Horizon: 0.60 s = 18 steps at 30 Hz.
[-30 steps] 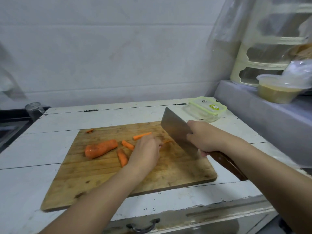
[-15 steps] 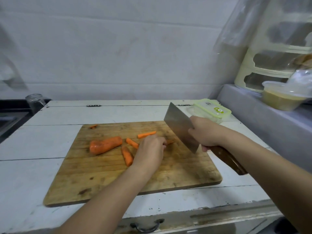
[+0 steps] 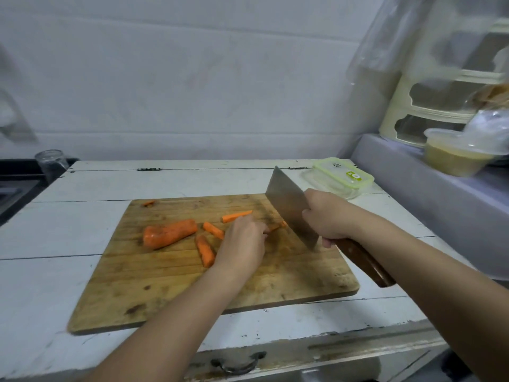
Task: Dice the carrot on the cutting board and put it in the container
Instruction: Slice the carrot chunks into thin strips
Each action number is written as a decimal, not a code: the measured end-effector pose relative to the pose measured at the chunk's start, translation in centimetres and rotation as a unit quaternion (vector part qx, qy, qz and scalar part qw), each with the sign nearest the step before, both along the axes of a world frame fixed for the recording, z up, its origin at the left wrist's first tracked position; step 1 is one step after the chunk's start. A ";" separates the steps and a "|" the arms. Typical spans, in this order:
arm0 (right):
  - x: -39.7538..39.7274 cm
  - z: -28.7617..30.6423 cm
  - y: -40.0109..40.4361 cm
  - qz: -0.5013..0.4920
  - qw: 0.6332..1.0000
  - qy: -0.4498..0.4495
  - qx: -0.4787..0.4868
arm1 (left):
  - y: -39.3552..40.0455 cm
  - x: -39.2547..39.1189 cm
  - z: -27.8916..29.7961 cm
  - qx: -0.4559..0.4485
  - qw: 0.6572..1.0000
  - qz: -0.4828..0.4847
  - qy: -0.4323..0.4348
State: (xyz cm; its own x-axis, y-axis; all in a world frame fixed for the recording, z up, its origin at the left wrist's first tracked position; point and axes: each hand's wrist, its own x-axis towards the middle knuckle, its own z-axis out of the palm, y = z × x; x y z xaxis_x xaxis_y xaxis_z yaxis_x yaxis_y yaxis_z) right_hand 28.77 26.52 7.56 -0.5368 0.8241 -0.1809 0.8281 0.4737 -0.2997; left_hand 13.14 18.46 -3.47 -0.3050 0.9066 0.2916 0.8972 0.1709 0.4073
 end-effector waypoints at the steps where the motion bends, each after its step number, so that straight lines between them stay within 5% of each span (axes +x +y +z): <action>1: 0.5 0.4 -0.2 0.003 1.000 0.005 0.000 | 0.1 0.0 -0.2 -0.009 1.000 0.003 0.005; 7: 0.0 -0.8 -2.3 0.020 0.996 -0.088 0.022 | 0.3 -0.3 -0.7 -0.028 0.999 0.024 -0.026; 18: 0.9 1.3 -1.8 0.009 1.000 -0.009 0.007 | -0.1 0.1 -0.2 -0.017 1.000 0.011 0.012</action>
